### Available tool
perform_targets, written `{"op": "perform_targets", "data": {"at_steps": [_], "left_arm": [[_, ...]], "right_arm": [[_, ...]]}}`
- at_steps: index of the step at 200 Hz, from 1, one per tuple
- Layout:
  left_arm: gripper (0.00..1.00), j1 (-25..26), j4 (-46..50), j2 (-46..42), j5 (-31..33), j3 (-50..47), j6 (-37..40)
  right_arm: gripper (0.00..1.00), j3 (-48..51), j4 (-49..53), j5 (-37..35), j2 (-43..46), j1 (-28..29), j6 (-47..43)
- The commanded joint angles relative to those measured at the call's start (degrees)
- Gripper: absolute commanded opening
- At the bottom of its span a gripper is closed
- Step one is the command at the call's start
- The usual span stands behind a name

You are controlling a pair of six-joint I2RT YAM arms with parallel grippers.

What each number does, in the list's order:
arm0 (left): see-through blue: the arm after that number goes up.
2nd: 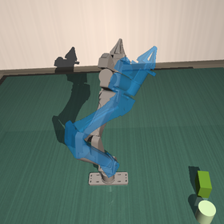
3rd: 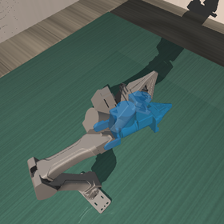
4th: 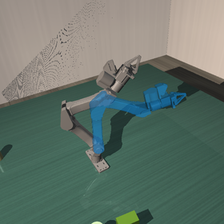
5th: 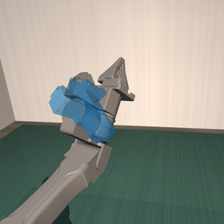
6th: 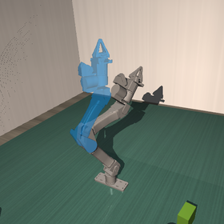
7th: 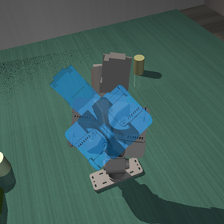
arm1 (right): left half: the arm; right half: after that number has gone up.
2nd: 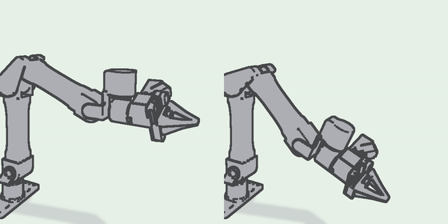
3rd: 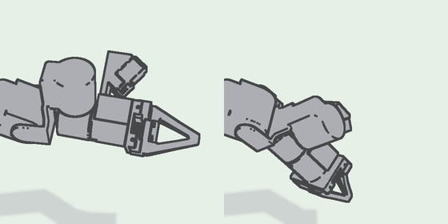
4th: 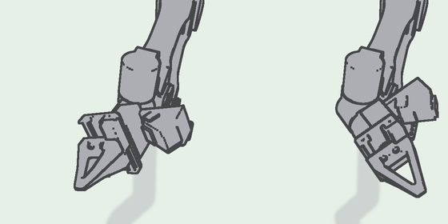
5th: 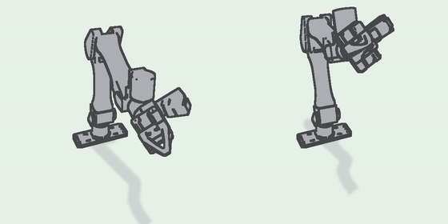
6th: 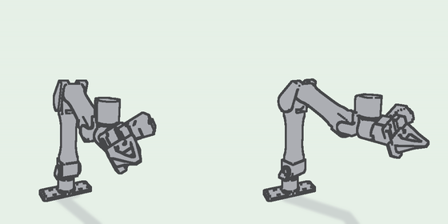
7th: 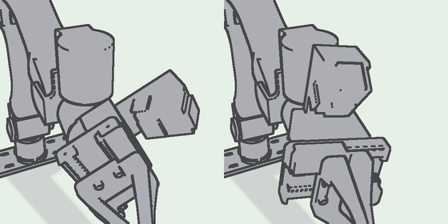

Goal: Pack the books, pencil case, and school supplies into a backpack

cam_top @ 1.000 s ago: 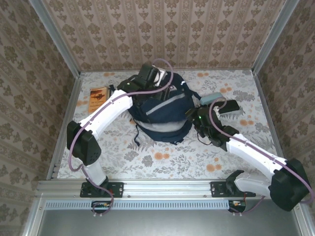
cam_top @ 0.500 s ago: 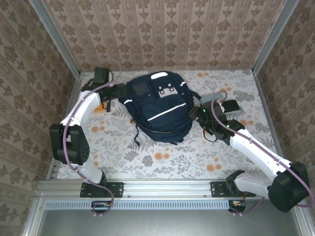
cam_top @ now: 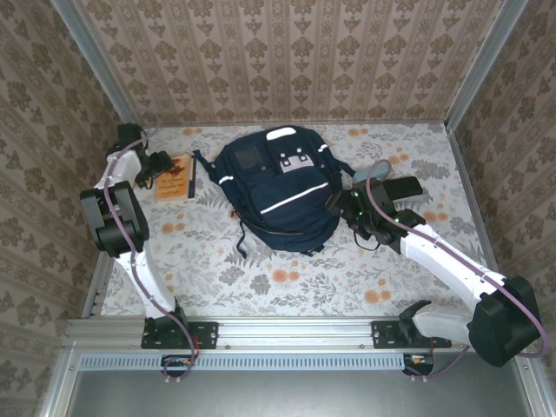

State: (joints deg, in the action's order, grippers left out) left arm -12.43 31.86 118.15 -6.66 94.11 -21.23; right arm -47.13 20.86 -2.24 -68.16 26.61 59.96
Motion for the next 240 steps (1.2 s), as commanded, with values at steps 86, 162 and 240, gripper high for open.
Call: {"op": "perform_targets", "data": {"at_steps": [86, 162, 240], "left_arm": [[0.60, -0.56, 10.31, 10.85, -5.58, 7.96, 3.66], [0.51, 6.02, 14.69, 6.38, -1.43, -3.28, 1.56], [0.48, 17.02, 9.26, -9.67, 1.77, -26.46, -6.61]], "right_arm": [[0.86, 0.62, -0.38, 2.33, 0.12, 0.77, 0.89], [0.86, 3.08, -0.40, 2.54, 4.03, 1.07, 1.56], [0.86, 8.40, -0.21, 2.41, 13.39, 1.10, 2.23]]}}
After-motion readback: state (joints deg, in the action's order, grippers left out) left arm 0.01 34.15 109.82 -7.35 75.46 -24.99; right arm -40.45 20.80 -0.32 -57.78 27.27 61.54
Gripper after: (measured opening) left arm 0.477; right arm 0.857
